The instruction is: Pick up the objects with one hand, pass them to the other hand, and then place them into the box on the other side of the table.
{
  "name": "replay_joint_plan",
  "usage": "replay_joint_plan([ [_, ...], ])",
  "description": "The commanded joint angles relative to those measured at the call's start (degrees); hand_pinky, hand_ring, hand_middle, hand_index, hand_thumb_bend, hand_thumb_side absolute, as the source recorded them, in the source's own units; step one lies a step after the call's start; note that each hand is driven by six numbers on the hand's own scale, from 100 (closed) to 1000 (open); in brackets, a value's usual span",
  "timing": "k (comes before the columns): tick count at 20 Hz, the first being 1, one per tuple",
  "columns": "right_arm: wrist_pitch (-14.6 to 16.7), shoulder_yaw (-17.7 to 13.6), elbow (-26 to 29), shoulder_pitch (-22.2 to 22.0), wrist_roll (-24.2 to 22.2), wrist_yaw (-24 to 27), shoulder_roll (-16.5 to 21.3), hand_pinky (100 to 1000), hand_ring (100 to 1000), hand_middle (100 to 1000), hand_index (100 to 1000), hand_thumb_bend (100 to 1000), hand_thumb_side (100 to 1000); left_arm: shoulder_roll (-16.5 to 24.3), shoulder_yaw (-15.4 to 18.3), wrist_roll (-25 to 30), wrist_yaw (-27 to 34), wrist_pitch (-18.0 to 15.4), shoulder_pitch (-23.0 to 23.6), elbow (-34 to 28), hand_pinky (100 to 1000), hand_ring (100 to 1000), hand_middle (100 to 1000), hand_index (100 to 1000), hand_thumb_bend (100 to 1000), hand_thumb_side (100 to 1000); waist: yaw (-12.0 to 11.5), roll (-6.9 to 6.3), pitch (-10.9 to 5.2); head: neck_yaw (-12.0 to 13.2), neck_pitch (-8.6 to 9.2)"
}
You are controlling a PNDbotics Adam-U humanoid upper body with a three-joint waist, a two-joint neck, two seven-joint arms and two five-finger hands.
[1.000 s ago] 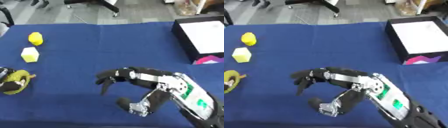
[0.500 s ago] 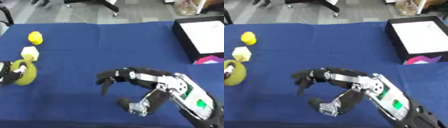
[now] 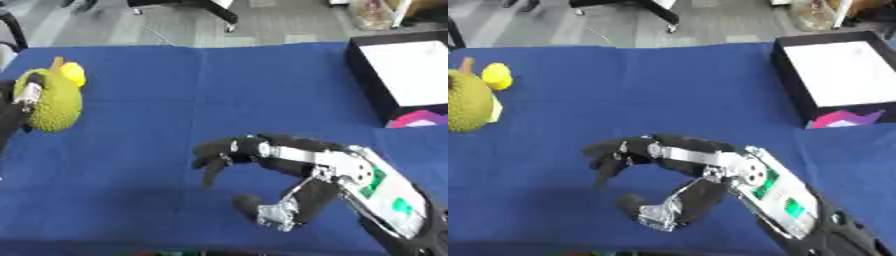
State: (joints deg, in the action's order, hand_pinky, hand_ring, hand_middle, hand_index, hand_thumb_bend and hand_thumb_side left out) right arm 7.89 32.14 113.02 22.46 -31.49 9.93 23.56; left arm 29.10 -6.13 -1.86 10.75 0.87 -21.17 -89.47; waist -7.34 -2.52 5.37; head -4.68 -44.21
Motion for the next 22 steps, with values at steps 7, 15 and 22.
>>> replay_joint_plan([
  [7,0.3,-0.3,1.4,1.0,-0.9,-0.1,0.4,850,929,690,992,100,430,3.1,-4.7,6.9,8.9,-0.1,-1.9,-10.1,125,100,123,460,100,617,0.3,-0.09,-0.35,-0.3,0.09],
  [15,-0.2,0.6,0.2,0.8,-5.1,-3.1,0.8,855,941,703,1000,100,367,12.6,-11.7,16.9,9.3,4.0,-3.3,-19.5,137,100,120,465,100,517,0.4,-0.37,-0.57,-0.6,0.09],
  [22,-2.5,0.7,-1.9,0.5,-4.3,-8.5,0.6,860,955,734,1000,100,301,15.6,-14.5,22.3,10.5,6.1,-4.8,-25.0,139,100,120,466,100,495,0.2,-0.42,-0.93,-0.5,0.09],
])
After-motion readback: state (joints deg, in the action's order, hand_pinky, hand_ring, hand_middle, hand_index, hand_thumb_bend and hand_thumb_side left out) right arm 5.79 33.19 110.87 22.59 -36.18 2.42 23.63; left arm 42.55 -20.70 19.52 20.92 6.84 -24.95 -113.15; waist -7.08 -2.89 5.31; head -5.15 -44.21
